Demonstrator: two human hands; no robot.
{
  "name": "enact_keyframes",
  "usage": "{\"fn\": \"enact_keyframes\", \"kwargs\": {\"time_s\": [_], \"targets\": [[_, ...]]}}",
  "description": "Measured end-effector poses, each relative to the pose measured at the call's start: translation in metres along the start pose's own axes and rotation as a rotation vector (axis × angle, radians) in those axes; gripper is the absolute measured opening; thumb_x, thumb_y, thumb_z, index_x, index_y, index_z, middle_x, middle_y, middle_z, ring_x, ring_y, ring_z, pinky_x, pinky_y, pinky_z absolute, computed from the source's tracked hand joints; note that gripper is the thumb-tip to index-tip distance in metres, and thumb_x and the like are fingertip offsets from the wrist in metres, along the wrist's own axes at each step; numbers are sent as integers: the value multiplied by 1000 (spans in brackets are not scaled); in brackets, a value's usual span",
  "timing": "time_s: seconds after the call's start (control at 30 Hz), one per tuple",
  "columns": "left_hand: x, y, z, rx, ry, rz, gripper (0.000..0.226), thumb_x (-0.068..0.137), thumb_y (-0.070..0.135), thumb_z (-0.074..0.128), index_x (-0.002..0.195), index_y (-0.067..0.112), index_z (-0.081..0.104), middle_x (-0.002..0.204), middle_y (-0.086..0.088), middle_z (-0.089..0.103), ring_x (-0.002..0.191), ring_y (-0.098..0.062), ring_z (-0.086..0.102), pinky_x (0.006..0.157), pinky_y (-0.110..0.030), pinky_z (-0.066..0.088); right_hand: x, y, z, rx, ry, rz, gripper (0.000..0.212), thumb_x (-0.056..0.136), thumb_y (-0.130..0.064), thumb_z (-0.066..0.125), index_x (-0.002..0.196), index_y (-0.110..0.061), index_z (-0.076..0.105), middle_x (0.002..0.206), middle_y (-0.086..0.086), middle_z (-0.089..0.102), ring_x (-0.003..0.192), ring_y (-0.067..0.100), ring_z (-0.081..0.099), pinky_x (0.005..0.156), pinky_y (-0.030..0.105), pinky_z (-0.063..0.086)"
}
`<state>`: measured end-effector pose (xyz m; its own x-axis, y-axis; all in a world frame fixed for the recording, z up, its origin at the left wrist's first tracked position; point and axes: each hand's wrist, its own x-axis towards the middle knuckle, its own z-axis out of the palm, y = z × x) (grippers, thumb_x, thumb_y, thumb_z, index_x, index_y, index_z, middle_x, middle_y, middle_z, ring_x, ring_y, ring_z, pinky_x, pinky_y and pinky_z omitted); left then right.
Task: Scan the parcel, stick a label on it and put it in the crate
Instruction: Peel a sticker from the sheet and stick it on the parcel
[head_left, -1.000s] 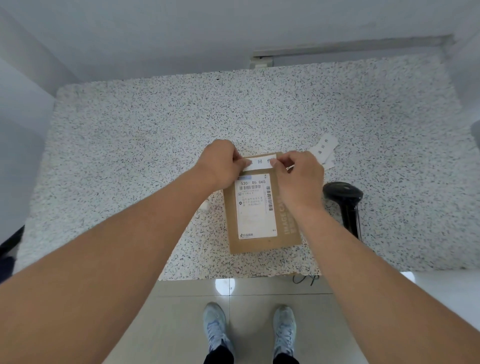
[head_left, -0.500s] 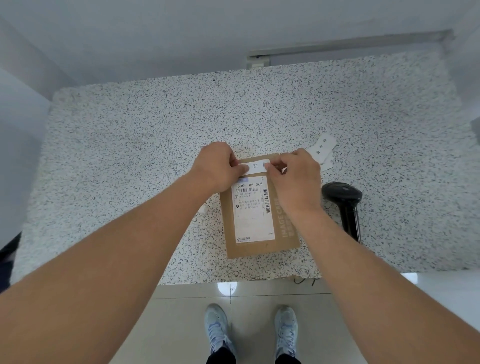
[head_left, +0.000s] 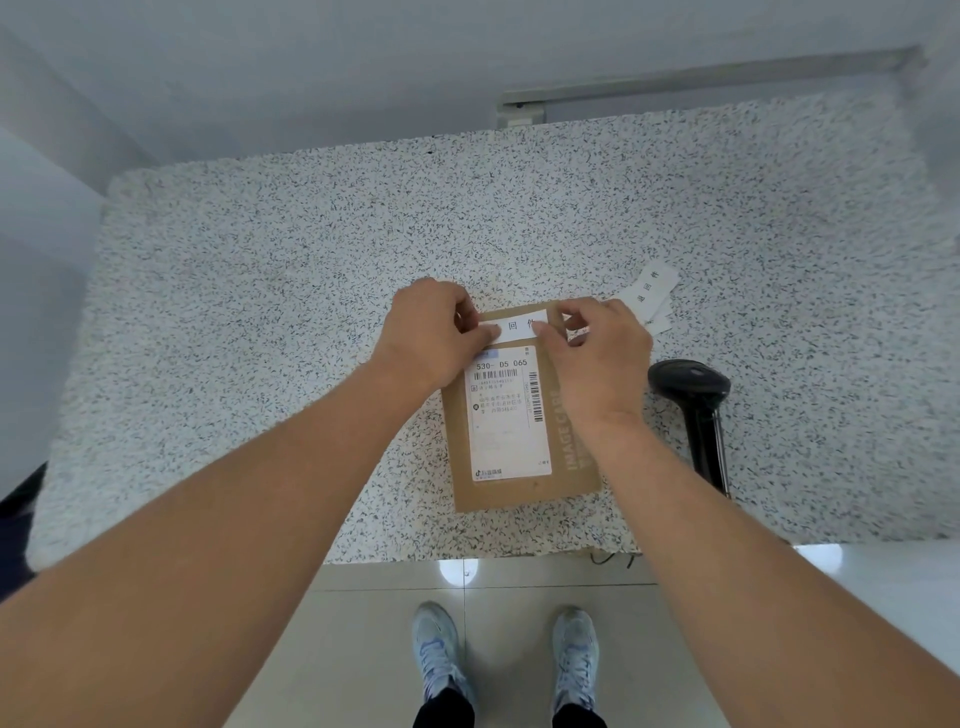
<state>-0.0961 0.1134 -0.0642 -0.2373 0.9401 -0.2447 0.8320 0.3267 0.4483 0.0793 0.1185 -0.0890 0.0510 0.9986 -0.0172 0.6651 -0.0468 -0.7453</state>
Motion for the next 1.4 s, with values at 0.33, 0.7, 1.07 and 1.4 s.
{"fn": "enact_keyframes", "kwargs": {"time_s": [0.33, 0.7, 1.07, 1.4], "targets": [[-13, 0, 11, -87, 166, -63, 47, 76, 49, 78, 96, 18, 50, 95, -2, 58, 85, -21, 57, 66, -31, 45, -2, -4, 0, 22, -58, 78, 40, 93, -39, 75, 126, -19, 64, 114, 0, 57, 88, 7, 53, 68, 11, 37], [-21, -1, 31, -376, 215, -386, 61, 84, 57, 72, 119, 14, 46, 117, -6, 45, 93, -20, 51, 74, -30, 41, 3, -6, 7, -58, -64, 55, 25, 102, -35, 63, 123, -21, 58, 115, 2, 54, 84, 11, 56, 69, 22, 43], [-37, -4, 36, -385, 212, -358, 64, 81, 56, 73, 124, 18, 46, 122, -6, 52, 99, -22, 60, 76, -32, 50, -6, 2, 0, -48, -134, 48, 33, 104, -37, 58, 135, -24, 59, 120, 4, 57, 95, 14, 56, 80, 27, 43], [-56, -1, 37, -319, 207, -309, 59, 97, 40, 59, 149, 20, 38, 136, -15, 46, 106, -26, 59, 78, -32, 43, -12, 2, -2, -85, -169, 23, 40, 108, -25, 47, 146, -23, 55, 126, 7, 53, 97, 14, 48, 87, 30, 42]]}}
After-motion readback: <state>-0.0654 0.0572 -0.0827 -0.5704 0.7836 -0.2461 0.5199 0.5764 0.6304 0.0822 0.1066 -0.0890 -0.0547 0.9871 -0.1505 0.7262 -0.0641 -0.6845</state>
